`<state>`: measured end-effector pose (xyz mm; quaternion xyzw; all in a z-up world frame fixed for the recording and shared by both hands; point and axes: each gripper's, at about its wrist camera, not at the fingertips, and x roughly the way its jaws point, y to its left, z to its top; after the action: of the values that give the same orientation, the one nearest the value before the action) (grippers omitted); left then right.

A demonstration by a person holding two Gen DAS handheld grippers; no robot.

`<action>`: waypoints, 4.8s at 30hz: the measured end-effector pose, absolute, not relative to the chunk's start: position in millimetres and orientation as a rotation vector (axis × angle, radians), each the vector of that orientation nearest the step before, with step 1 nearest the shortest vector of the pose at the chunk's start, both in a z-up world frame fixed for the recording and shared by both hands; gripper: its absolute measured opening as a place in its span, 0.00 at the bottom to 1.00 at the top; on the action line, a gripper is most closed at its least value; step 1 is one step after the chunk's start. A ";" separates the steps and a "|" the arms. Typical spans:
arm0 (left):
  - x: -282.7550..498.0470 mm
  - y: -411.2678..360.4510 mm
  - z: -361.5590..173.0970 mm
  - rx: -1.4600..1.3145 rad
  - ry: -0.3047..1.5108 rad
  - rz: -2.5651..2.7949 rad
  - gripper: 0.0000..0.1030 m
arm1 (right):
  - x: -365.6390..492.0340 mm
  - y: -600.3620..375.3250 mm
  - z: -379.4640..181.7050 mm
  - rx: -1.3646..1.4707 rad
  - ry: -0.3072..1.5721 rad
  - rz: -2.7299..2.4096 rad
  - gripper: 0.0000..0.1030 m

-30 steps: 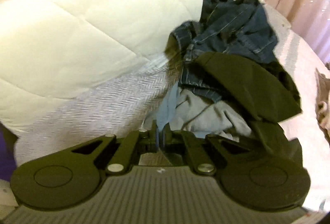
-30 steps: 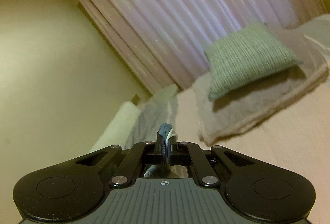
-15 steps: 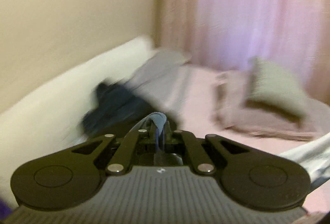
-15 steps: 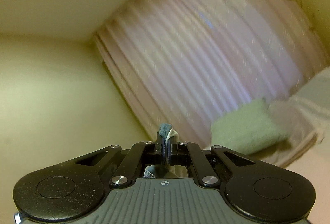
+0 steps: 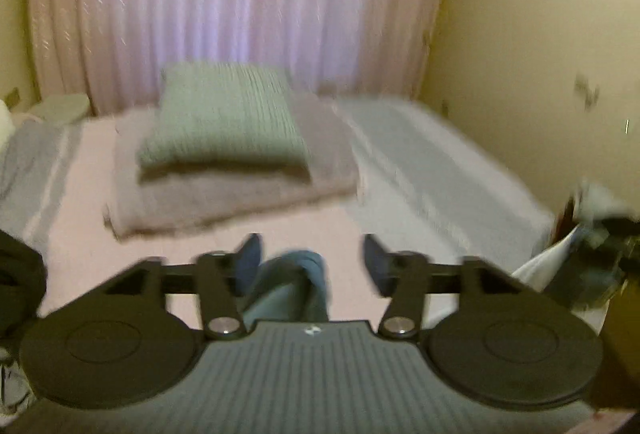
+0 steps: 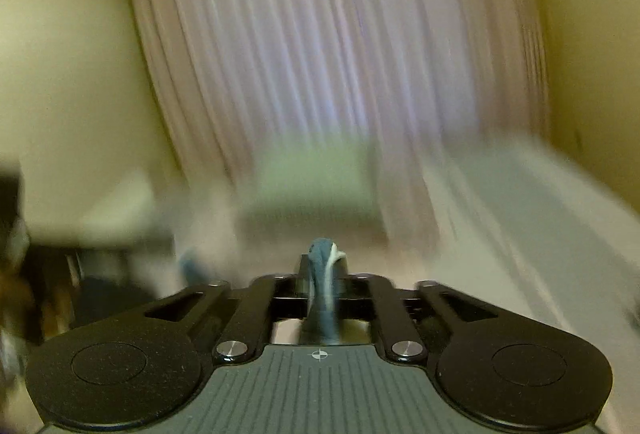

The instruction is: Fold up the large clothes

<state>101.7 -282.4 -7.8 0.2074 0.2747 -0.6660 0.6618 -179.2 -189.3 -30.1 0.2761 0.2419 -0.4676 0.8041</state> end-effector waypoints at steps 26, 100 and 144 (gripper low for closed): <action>92.1 -84.0 -136.7 0.759 0.988 -1.286 0.59 | -185.2 -55.1 -164.5 0.838 0.893 -0.970 0.59; 66.5 -164.0 -318.5 0.335 1.100 -0.608 0.58 | -244.7 -432.8 -323.1 -0.304 0.743 -0.735 0.00; 197.4 -424.2 -324.7 0.435 0.879 -0.993 0.69 | -344.3 -490.8 -342.8 0.677 0.817 -1.259 0.31</action>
<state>197.4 -424.2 -324.7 0.2004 0.4048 -0.4572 0.7661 -344.3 -490.8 -342.8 0.3013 0.3641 -0.5607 0.6799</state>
